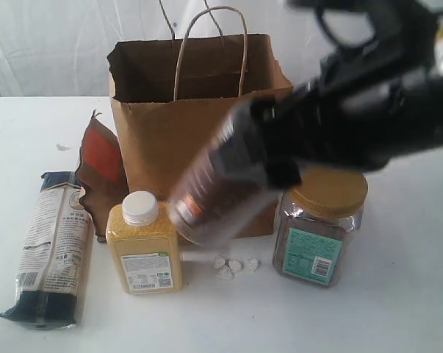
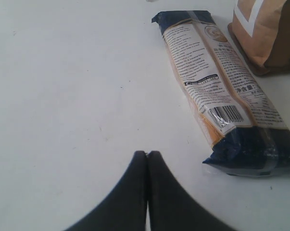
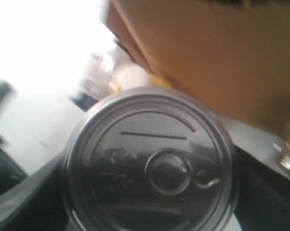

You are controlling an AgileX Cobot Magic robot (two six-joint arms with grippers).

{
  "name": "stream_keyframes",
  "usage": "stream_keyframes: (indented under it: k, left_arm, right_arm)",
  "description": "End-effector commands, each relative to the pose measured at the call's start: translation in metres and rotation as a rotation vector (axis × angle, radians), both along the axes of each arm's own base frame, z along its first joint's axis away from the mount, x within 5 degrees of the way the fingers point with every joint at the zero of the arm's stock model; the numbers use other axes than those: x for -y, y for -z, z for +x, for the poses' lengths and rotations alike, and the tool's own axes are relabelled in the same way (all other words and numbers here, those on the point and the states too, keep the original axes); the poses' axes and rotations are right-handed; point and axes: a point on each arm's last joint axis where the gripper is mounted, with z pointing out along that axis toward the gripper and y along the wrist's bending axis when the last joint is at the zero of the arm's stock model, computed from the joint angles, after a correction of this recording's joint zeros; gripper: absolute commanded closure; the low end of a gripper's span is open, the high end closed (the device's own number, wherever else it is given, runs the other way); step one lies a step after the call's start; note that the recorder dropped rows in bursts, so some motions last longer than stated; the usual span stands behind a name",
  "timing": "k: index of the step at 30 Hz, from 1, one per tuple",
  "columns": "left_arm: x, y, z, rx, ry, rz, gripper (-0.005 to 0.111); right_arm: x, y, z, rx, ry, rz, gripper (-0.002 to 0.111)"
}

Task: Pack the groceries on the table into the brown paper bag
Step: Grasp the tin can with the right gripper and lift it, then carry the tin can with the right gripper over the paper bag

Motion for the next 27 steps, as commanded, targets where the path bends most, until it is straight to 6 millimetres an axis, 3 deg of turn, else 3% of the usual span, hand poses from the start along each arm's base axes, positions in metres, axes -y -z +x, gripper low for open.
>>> stream_keyframes:
  k: [1,5,9,14,20,27]
  left_arm:
    - [0.0,0.003,0.0,-0.009,0.001,-0.004,0.107]
    - [0.0,0.003,0.0,-0.009,0.001,-0.004,0.107]
    - [0.0,0.003,0.0,-0.009,0.001,-0.004,0.107]
    - [0.0,0.003,0.0,-0.009,0.001,-0.004,0.107]
    - [0.0,0.003,0.0,-0.009,0.001,-0.004,0.107]
    - [0.0,0.003,0.0,-0.009,0.001,-0.004,0.107]
  right_arm:
    - [0.002,-0.074,-0.015,0.209,-0.051,0.379,0.097]
    - [0.008,-0.11,-0.008,0.452,0.014,0.483,0.097]
    - [0.005,-0.121,0.006,0.598,0.09,0.554,0.097]
    - [-0.007,-0.121,0.033,0.722,0.169,0.609,0.097]
    - [-0.01,-0.101,0.079,0.844,0.25,0.458,0.097]
    - [-0.005,-0.079,0.112,0.791,0.31,0.358,0.097]
